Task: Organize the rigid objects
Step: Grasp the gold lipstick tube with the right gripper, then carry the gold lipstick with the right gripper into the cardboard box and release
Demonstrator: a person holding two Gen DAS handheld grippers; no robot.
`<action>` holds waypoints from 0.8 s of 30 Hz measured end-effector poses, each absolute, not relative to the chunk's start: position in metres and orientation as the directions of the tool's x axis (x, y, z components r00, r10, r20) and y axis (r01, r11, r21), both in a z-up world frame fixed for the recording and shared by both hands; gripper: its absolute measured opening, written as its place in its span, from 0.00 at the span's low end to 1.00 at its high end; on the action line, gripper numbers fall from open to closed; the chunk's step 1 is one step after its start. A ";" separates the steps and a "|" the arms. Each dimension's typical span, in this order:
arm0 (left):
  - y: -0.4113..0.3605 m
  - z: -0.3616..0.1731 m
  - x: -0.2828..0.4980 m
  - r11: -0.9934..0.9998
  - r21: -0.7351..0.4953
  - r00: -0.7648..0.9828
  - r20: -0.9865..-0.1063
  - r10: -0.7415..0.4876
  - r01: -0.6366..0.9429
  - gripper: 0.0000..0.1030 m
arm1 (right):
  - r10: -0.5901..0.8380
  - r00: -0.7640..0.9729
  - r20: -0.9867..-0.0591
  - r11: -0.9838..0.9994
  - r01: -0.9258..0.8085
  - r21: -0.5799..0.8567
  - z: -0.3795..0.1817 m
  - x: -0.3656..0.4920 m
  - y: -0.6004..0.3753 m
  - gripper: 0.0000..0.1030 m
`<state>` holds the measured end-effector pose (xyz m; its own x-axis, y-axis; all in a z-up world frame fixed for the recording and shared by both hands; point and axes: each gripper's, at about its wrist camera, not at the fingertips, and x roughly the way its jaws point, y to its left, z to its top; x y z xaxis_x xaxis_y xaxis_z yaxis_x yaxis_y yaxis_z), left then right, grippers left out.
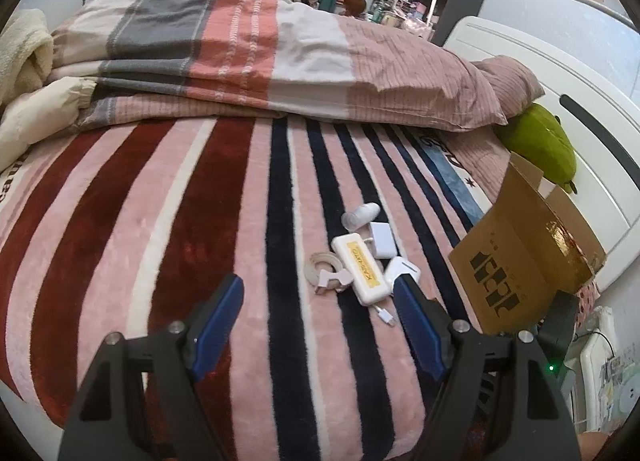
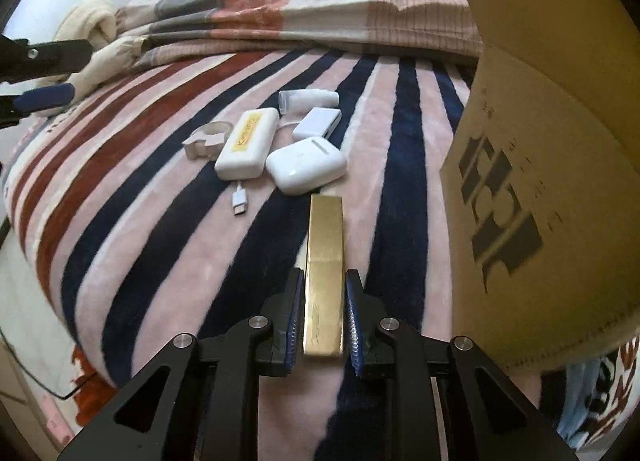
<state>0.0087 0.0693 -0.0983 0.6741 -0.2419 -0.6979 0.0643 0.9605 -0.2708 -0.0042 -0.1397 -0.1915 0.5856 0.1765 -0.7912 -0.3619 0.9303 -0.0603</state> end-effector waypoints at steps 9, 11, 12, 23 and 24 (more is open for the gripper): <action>0.044 -0.079 0.011 0.898 -0.374 0.645 -0.631 -0.431 0.234 0.72 | 0.390 0.603 -0.696 0.848 -0.530 0.016 -0.137 -0.023 -0.118 0.13; 0.041 -0.069 0.012 0.883 -0.390 0.650 -0.607 -0.459 0.259 0.72 | 0.463 0.593 -0.658 0.808 -0.588 0.039 -0.112 -0.025 -0.109 0.13; 0.039 -0.064 0.012 0.878 -0.397 0.653 -0.595 -0.469 0.269 0.72 | 0.491 0.591 -0.640 0.790 -0.612 0.041 -0.101 -0.026 -0.106 0.13; -0.021 -0.003 0.043 0.789 -0.421 0.613 -0.498 -0.614 0.448 0.38 | 0.554 0.672 -0.491 0.766 -0.643 -0.017 -0.017 -0.018 -0.132 0.13; -0.031 -0.001 0.049 0.783 -0.418 0.601 -0.502 -0.622 0.461 0.38 | 0.545 0.681 -0.489 0.776 -0.631 -0.015 -0.014 -0.014 -0.141 0.13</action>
<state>0.0487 -0.0311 -0.0007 0.6012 -0.6220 -0.5017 0.4607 0.7828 -0.4184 -0.0145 -0.1412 -0.0140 0.6814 0.5450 -0.4885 -0.6309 0.7757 -0.0146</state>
